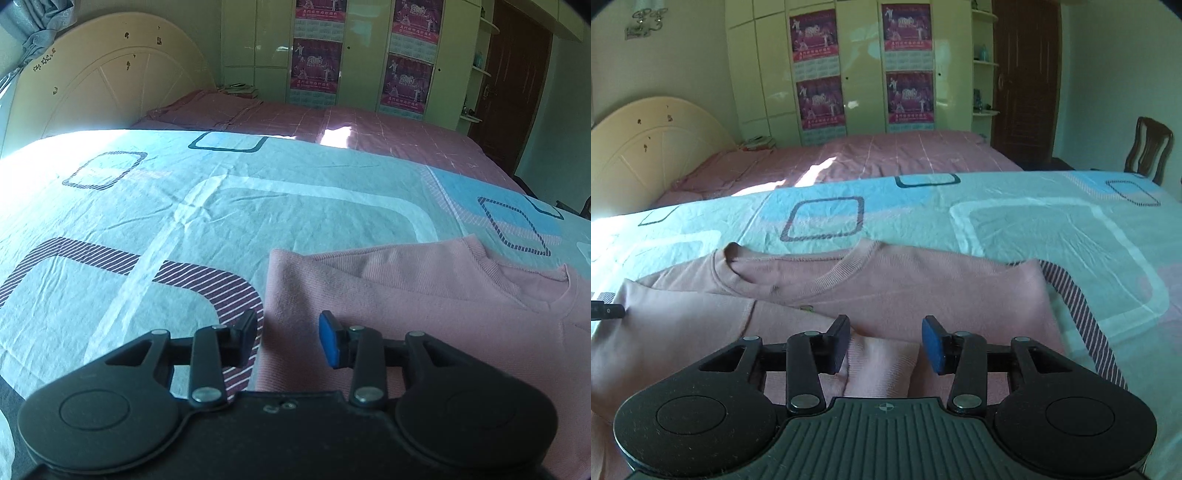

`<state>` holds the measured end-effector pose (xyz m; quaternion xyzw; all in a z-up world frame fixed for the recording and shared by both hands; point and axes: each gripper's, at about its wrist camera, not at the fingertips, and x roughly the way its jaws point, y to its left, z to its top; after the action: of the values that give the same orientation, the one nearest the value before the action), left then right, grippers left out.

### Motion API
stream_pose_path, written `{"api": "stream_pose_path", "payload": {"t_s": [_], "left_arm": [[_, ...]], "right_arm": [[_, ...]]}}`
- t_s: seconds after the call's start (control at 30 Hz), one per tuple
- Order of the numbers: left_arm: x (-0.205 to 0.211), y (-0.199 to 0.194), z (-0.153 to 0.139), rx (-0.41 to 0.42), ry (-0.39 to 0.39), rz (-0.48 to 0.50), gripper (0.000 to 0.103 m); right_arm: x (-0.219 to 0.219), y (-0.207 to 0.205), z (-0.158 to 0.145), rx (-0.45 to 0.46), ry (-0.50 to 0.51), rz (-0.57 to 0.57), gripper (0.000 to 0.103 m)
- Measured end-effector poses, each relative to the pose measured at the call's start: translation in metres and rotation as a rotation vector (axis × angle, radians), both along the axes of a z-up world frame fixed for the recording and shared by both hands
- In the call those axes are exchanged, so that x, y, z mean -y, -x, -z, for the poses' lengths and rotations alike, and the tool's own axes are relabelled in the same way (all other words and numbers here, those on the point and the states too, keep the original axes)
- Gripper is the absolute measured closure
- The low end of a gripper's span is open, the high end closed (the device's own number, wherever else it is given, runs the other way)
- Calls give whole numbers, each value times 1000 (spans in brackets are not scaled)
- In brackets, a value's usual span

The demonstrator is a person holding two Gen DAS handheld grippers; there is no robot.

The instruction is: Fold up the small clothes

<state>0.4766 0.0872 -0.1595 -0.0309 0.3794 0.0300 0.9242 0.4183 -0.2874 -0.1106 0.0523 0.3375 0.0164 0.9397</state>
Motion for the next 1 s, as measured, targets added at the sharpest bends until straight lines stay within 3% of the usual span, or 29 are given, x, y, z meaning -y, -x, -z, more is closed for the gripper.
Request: {"api": "stream_pose_path", "payload": {"t_s": [0.17, 0.3, 0.4, 0.47, 0.7, 0.87, 1.0], "left_arm": [[13, -3, -3, 1, 10, 20, 65], [16, -9, 4, -14, -26, 17, 61], [10, -15, 13, -32, -32, -3, 52], [4, -17, 13, -37, -16, -18, 47], [-2, 0, -2, -25, -16, -30, 51], [10, 31, -21, 27, -16, 26, 50], [31, 58, -23, 21, 10, 104, 50]], "right_arm": [[-17, -13, 7, -29, -23, -59, 60], [-22, -23, 18, -65, 3, -56, 60], [-19, -32, 36, -124, 62, -51, 60], [-15, -33, 41, -117, 78, -55, 60], [-13, -15, 21, -89, 25, -50, 60], [-22, 0, 6, -62, -1, -91, 60], [-42, 12, 1, -62, 7, -154, 60]]}}
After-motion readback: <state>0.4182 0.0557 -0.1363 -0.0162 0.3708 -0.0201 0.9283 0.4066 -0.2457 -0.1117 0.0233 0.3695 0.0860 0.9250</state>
